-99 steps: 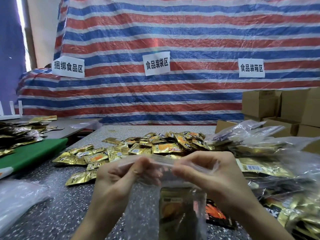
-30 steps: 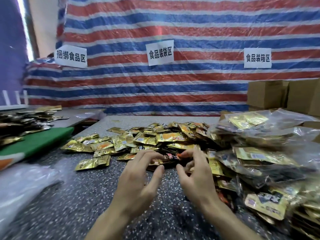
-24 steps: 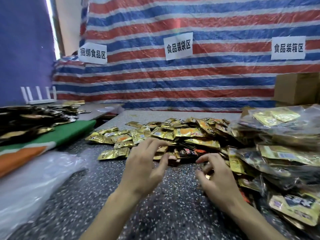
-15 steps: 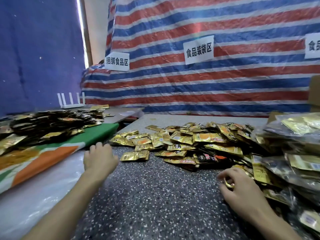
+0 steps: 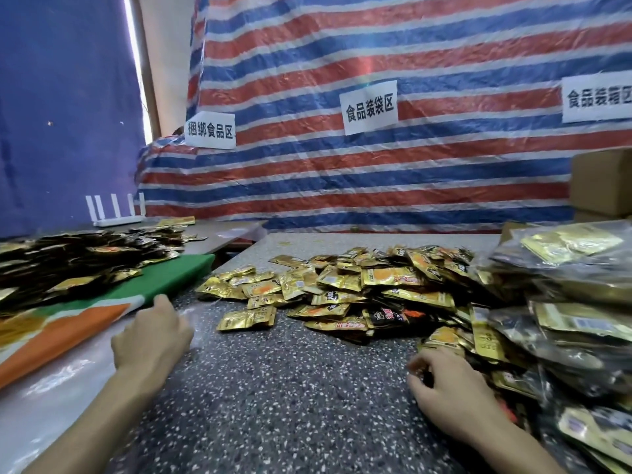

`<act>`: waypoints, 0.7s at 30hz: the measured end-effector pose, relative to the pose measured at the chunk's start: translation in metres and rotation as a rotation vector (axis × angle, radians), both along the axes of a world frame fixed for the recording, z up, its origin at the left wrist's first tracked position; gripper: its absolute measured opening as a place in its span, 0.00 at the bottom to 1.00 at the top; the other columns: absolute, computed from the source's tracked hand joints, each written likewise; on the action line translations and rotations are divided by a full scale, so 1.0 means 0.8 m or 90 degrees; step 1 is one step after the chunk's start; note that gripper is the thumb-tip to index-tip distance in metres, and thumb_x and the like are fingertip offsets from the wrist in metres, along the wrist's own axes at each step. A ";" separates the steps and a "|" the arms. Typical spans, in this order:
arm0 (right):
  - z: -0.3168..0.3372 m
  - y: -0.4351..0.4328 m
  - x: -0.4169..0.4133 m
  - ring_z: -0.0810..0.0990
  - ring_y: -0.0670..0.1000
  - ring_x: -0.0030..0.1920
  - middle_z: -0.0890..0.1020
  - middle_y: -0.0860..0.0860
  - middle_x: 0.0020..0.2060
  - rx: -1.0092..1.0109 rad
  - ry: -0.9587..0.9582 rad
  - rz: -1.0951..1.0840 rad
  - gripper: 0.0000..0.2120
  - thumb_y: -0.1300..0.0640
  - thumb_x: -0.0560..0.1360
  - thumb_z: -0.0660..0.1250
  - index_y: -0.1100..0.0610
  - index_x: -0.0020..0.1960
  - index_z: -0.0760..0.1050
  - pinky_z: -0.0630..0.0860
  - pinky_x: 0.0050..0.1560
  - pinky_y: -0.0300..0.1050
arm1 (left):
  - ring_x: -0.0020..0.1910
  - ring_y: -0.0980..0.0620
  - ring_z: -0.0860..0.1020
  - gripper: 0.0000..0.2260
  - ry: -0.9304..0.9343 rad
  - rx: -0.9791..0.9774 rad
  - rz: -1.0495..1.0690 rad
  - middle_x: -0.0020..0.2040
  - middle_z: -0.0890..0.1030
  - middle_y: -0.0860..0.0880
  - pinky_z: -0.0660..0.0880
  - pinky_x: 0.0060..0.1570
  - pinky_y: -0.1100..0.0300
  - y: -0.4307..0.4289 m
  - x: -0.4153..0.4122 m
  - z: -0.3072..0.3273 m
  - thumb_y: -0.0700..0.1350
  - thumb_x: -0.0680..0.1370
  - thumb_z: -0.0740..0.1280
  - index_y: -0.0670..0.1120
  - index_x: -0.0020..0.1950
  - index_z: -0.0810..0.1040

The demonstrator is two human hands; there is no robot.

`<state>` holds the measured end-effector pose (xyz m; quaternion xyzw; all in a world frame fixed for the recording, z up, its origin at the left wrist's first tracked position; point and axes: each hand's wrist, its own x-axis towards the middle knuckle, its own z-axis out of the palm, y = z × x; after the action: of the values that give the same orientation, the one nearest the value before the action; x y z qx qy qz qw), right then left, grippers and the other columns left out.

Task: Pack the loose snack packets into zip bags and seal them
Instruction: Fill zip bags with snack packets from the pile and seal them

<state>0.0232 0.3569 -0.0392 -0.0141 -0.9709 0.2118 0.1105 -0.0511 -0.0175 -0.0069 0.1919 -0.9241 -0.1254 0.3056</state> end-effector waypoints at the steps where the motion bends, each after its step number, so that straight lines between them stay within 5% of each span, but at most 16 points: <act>1: 0.001 0.000 -0.001 0.72 0.41 0.54 0.74 0.38 0.50 -0.010 0.020 -0.009 0.02 0.47 0.80 0.64 0.43 0.52 0.73 0.71 0.67 0.47 | 0.30 0.48 0.69 0.07 0.041 -0.004 -0.018 0.33 0.72 0.48 0.63 0.35 0.55 0.017 0.001 0.008 0.46 0.79 0.61 0.44 0.45 0.68; 4: 0.000 0.004 -0.006 0.79 0.41 0.44 0.80 0.41 0.41 -0.172 0.117 -0.018 0.08 0.46 0.80 0.65 0.47 0.45 0.77 0.78 0.54 0.49 | 0.25 0.55 0.70 0.08 0.176 0.007 -0.161 0.28 0.73 0.52 0.60 0.27 0.62 0.082 0.014 0.030 0.45 0.81 0.63 0.48 0.43 0.68; 8: 0.017 0.009 -0.006 0.79 0.48 0.29 0.81 0.52 0.30 -0.596 0.161 0.009 0.25 0.37 0.76 0.63 0.59 0.39 0.80 0.79 0.30 0.44 | 0.28 0.56 0.76 0.09 0.242 0.064 -0.480 0.31 0.76 0.54 0.69 0.22 0.62 0.185 0.035 0.039 0.44 0.79 0.66 0.52 0.41 0.69; 10: 0.023 0.014 -0.006 0.76 0.49 0.29 0.80 0.55 0.30 -0.760 0.116 0.024 0.31 0.30 0.72 0.62 0.58 0.37 0.80 0.70 0.28 0.43 | 0.33 0.53 0.78 0.06 0.221 0.103 -0.601 0.35 0.77 0.53 0.78 0.31 0.55 0.232 0.045 0.025 0.45 0.78 0.65 0.50 0.42 0.71; 13: 0.027 0.024 -0.008 0.76 0.52 0.30 0.79 0.56 0.32 -0.881 0.040 0.074 0.35 0.23 0.66 0.62 0.56 0.39 0.84 0.69 0.32 0.43 | 0.35 0.52 0.77 0.05 0.223 0.107 -0.713 0.37 0.77 0.52 0.79 0.36 0.51 0.276 0.058 -0.007 0.49 0.74 0.61 0.49 0.42 0.73; 15: 0.030 0.029 -0.010 0.82 0.56 0.34 0.84 0.59 0.40 -0.898 0.014 0.111 0.33 0.28 0.71 0.64 0.58 0.54 0.82 0.76 0.30 0.44 | 0.33 0.53 0.75 0.03 0.242 0.045 -0.761 0.35 0.77 0.53 0.77 0.33 0.54 0.285 0.061 -0.026 0.47 0.72 0.62 0.49 0.41 0.74; 17: 0.032 0.032 -0.009 0.86 0.57 0.40 0.86 0.57 0.47 -0.886 -0.015 0.111 0.23 0.44 0.74 0.68 0.56 0.64 0.75 0.81 0.32 0.47 | 0.33 0.52 0.75 0.04 0.242 0.002 -0.794 0.35 0.77 0.52 0.77 0.34 0.54 0.283 0.063 -0.037 0.46 0.73 0.62 0.47 0.41 0.75; 21: 0.034 0.026 -0.005 0.80 0.52 0.30 0.81 0.53 0.32 -0.875 -0.019 0.129 0.15 0.56 0.66 0.67 0.66 0.47 0.73 0.75 0.27 0.45 | 0.38 0.55 0.75 0.08 0.159 0.087 -0.828 0.38 0.78 0.52 0.74 0.42 0.61 0.270 0.066 -0.039 0.52 0.72 0.59 0.50 0.42 0.74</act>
<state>0.0193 0.3773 -0.0120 0.0071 -0.6143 0.7879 0.0425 0.0016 0.1984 -0.0384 -0.4016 -0.7994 -0.3635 0.2598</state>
